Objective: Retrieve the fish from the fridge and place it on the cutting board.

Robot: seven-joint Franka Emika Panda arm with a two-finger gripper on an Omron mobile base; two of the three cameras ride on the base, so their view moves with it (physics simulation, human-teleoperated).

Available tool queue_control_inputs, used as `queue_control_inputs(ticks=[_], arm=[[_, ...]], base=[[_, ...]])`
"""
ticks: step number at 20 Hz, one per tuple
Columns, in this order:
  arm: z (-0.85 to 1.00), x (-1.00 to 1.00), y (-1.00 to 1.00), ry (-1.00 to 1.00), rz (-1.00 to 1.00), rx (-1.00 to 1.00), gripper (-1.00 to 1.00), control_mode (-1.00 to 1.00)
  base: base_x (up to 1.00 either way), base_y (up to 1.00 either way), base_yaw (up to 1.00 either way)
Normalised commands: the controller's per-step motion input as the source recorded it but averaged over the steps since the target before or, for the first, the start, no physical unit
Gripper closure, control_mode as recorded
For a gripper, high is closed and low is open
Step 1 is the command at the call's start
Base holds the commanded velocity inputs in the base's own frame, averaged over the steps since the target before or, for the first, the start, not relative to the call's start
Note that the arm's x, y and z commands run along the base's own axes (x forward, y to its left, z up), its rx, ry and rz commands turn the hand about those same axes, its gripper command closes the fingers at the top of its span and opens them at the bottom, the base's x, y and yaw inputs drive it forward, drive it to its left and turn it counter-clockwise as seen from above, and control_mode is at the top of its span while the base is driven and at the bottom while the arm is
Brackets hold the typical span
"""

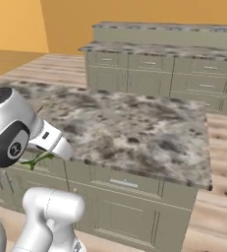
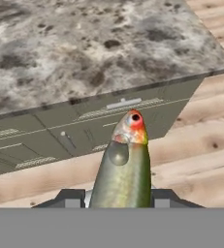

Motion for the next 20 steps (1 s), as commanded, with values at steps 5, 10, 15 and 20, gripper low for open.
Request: queue_control_inputs(ticks=[5,10,15,20], arm=[[0.00,0.00,0.00,0.00,0.00,0.00,1.00,1.00],[0.00,0.00,0.00,0.00,0.00,0.00,1.00,1.00],[0.00,0.00,0.00,0.00,0.00,0.00,1.00,1.00],[0.00,0.00,0.00,0.00,0.00,0.00,1.00,1.00]], base=[[0.29,0.86,0.01],[0.41,0.76,-0.04],[0.39,0.79,-0.06],[0.32,0.81,-0.08]])
